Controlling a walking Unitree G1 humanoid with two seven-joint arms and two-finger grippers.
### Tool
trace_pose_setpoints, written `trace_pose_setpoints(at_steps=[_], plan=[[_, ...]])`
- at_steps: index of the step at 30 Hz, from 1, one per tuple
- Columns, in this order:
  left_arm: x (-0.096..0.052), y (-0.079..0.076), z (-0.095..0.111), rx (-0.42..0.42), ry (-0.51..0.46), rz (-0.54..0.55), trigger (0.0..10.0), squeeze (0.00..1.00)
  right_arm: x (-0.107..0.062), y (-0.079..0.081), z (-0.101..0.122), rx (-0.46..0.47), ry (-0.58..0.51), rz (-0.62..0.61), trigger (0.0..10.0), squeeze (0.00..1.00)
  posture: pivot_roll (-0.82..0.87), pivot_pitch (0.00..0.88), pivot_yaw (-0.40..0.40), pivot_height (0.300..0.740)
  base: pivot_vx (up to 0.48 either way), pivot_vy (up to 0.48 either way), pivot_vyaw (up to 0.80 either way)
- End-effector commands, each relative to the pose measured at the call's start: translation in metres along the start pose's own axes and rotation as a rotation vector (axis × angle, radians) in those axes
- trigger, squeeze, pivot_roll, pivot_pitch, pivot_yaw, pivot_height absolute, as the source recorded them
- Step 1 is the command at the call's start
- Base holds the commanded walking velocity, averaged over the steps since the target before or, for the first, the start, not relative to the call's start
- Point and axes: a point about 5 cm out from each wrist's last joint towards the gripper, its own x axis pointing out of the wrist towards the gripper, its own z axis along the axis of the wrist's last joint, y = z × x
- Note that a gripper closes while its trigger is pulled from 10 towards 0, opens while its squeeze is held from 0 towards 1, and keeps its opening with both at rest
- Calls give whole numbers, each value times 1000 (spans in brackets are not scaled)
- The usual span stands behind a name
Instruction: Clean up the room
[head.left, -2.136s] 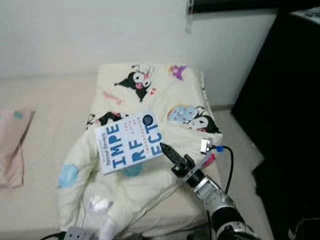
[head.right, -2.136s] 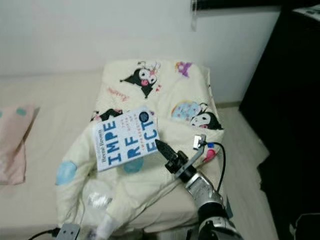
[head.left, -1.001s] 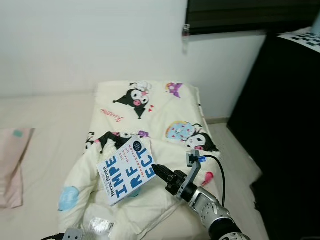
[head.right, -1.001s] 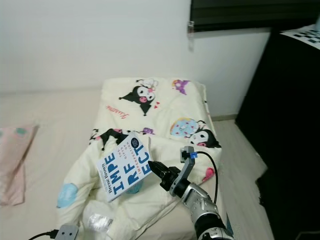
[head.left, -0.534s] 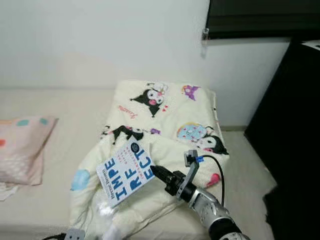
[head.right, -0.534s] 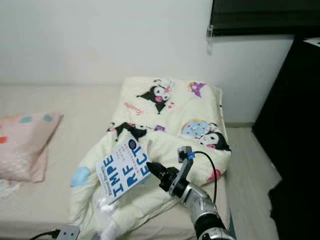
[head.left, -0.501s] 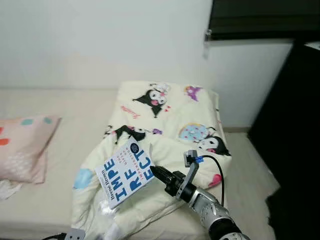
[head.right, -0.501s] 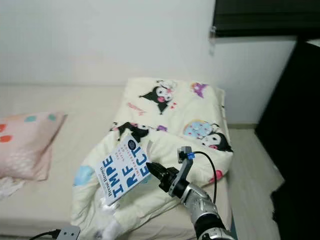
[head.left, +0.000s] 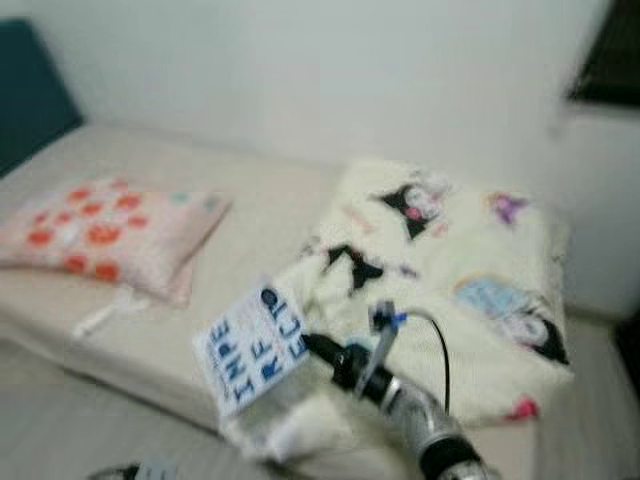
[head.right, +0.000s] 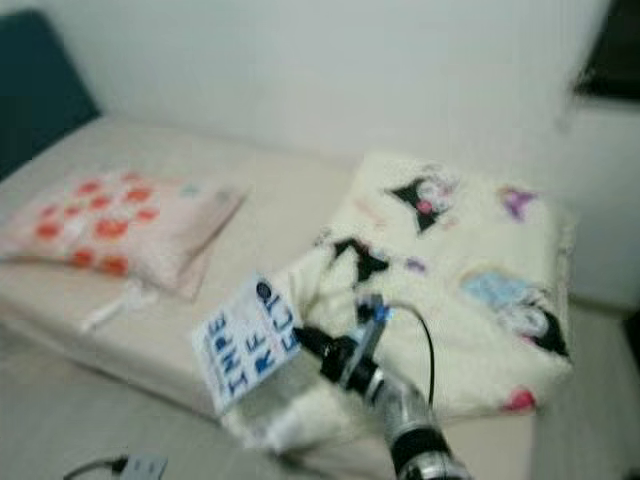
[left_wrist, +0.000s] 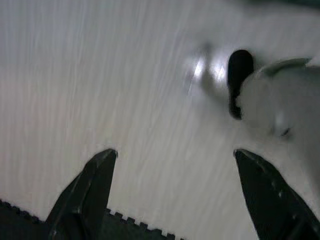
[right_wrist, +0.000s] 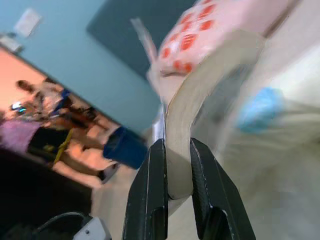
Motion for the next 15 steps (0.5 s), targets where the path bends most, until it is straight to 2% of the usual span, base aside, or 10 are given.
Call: trace_pose_setpoints(at_steps=[1,6,9,15], plan=[[0,2,-4,18,12,0,10000,0,1,1,1,1,-14,14,10000,0,-18,105,9,740,0,0,800],[0,2,-4,21,13,-5,10000,0,-1,0,1,-1,-21,4,10000,0,-20,108,8,740,0,0,800],[0,1,-3,20,9,-12,10000,0,-3,-6,6,-19,-42,-61,10000,0,-21,108,5,740,0,0,800],[0,0,-3,15,4,-16,10000,0,-1,-8,15,-59,-57,-105,10000,0,-22,105,3,740,0,0,800]])
